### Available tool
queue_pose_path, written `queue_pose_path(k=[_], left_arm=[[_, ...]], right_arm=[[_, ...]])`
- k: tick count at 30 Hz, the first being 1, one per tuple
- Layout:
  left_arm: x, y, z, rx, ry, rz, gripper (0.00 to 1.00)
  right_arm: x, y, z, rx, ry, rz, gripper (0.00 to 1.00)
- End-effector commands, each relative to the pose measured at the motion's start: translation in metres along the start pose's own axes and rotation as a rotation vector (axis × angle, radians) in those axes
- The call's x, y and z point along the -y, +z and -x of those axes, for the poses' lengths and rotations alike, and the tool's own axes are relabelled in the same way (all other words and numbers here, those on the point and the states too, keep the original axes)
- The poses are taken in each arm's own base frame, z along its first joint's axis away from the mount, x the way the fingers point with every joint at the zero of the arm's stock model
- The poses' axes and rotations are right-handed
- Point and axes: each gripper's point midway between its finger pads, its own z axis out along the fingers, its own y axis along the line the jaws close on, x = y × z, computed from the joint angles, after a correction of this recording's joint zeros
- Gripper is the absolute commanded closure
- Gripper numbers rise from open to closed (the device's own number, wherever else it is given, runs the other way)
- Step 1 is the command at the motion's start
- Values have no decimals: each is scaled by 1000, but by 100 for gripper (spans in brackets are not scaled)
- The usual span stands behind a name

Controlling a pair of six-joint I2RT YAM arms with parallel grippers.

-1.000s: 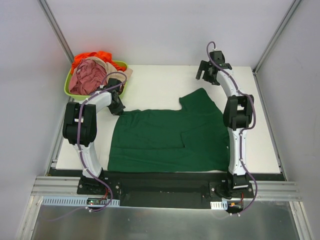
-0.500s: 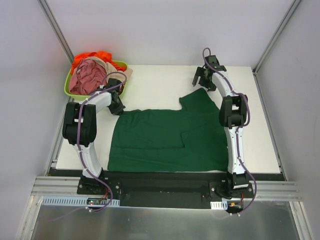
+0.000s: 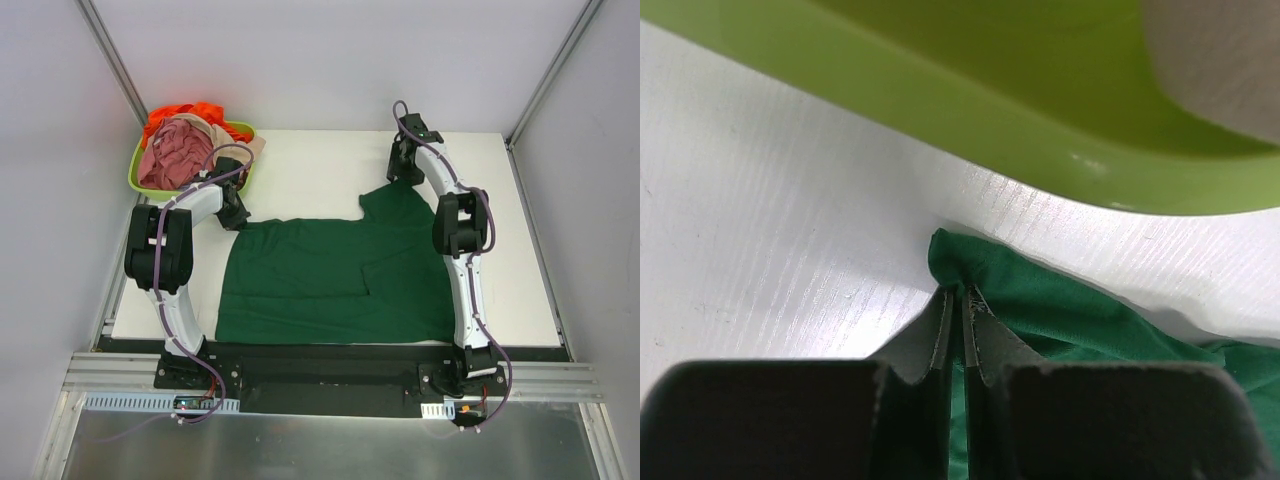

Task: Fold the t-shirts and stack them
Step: Grap the side of the flattened tshirt furthest away from the robot with both arms

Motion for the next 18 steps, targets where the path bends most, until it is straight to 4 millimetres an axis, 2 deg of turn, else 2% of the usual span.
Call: queue_pose_path(k=[1, 4, 6, 10, 12, 17, 18], left_arm=[[1, -11, 2, 16, 8, -19, 100], [4, -14, 5, 21, 16, -34, 100], [7, -17, 8, 30, 21, -46, 100], [16, -27, 13, 43, 26, -93, 100], [20, -33, 13, 44, 27, -120, 100], [23, -45, 2, 39, 30, -190, 100], [23, -47, 0, 42, 30, -199, 100]], right_arm=[[4, -2, -7, -37, -27, -20, 50], [8, -8, -4, -22, -36, -33, 69], [2, -16, 2, 4, -46, 0, 84], [-11, -48, 22, 86, -104, 80, 89], [-16, -73, 30, 137, -125, 100, 95], [-16, -118, 18, 212, -142, 146, 98], [-15, -121, 11, 208, -139, 160, 98]])
